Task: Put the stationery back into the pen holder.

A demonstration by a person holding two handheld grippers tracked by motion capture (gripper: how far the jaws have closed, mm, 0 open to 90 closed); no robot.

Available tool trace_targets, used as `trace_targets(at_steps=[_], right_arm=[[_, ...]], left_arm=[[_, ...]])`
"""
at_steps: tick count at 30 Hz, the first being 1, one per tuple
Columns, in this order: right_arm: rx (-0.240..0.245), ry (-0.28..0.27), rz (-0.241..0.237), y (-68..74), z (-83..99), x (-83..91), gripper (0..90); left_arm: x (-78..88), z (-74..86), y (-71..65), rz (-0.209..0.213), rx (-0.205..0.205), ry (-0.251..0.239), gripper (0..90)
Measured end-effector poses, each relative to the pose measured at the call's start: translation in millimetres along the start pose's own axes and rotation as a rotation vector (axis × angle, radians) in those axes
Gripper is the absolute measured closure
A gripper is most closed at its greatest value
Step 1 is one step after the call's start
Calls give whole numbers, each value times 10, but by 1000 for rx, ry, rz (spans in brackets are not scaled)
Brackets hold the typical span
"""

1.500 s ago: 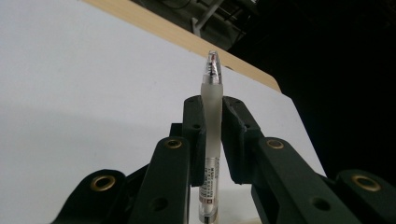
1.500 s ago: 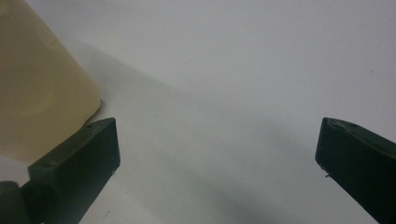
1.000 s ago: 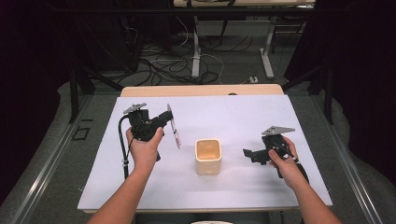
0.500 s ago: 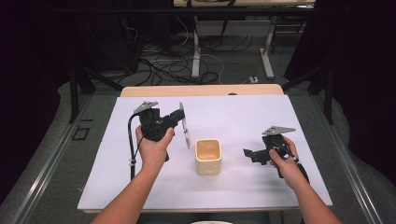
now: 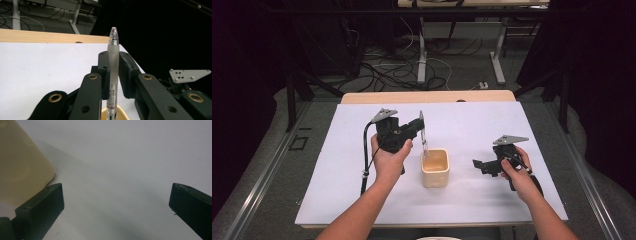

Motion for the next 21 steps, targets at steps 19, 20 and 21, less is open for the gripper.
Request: trace_targets(at_steps=[19,20,21], right_arm=[[-3,3,-7,13,6,-5,0],[-3,3,-6,13,6,-5,0],[-6,5,-5,17,9,-4,0]], left_arm=[[-224,356,-64,18,5,87,801],[-231,368,-62,13,3,85,801],[-233,379,-69,17,10,88,801]])
Point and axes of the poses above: each handheld gripper's, and its own axes: x roughly backward along the jaws, z roughly out of its underside, y roughly to its left, the point moved 6 cm from there along -x, roughly forward along the jaws, and after that the axes turned 14 degrees about -x, right-handed, at the moved point
